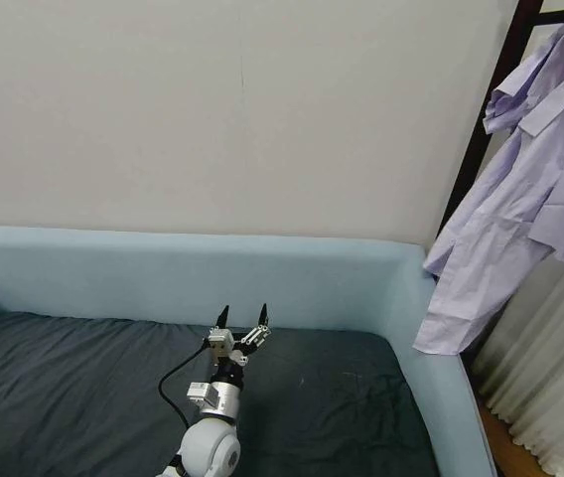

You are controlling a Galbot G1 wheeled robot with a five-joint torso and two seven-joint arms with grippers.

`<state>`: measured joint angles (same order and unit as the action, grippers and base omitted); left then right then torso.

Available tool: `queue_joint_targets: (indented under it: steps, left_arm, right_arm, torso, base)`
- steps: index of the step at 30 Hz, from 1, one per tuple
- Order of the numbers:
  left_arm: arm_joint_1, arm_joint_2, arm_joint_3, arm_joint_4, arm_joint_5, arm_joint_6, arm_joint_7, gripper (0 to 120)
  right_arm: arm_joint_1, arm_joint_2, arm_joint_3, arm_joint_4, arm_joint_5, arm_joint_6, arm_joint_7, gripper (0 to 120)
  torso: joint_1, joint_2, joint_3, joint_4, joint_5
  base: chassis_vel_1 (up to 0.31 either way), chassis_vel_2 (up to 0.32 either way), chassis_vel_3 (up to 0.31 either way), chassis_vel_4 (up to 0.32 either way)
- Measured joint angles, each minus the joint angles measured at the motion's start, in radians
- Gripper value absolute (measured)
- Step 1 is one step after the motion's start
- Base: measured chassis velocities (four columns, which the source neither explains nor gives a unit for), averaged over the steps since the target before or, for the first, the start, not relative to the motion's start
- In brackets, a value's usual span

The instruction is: Pick up the clothes from the sofa and hang them on the clothes hanger.

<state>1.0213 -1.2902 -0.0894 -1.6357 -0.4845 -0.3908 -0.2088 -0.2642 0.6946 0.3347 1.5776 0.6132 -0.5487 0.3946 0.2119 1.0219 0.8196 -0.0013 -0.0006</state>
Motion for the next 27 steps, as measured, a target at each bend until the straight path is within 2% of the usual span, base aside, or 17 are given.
queue_joint_targets:
  steps: [7,8,18,27]
  left_arm:
    - [-0.005,-0.002,-0.001,0.012,-0.001,0.001,-0.003,100]
    - [-0.008,-0.002,-0.002,0.017,-0.001,0.001,-0.004,100]
    - [-0.016,0.008,-0.005,0.027,-0.005,0.001,-0.017,100]
    - [-0.014,0.023,-0.016,0.021,-0.014,-0.004,-0.026,100]
  right_arm:
    - [0.090,0.080,-0.077,-0.119,-0.057,0.042,0.022,1]
    - [0.121,0.110,-0.102,-0.172,-0.082,0.071,0.039,1]
    - [0.232,0.242,-0.170,-0.338,-0.150,0.157,0.098,1]
    - [0.322,0.293,-0.192,-0.424,-0.176,0.159,0.119,1]
  torso:
    - [0.000,0.000,0.000,0.0001,-0.0001]
    - [0.000,0.000,0.000,0.0001,0.0000]
    - [0.000,0.000,0.000,0.0002,-0.0001]
    - [0.000,0.000,0.000,0.0001,0.0001]
  base:
    - [0.000,0.000,0.000,0.000]
    - [0.000,0.000,0.000,0.000]
    - [0.000,0.000,0.000,0.000]
    - [0.000,0.000,0.000,0.000]
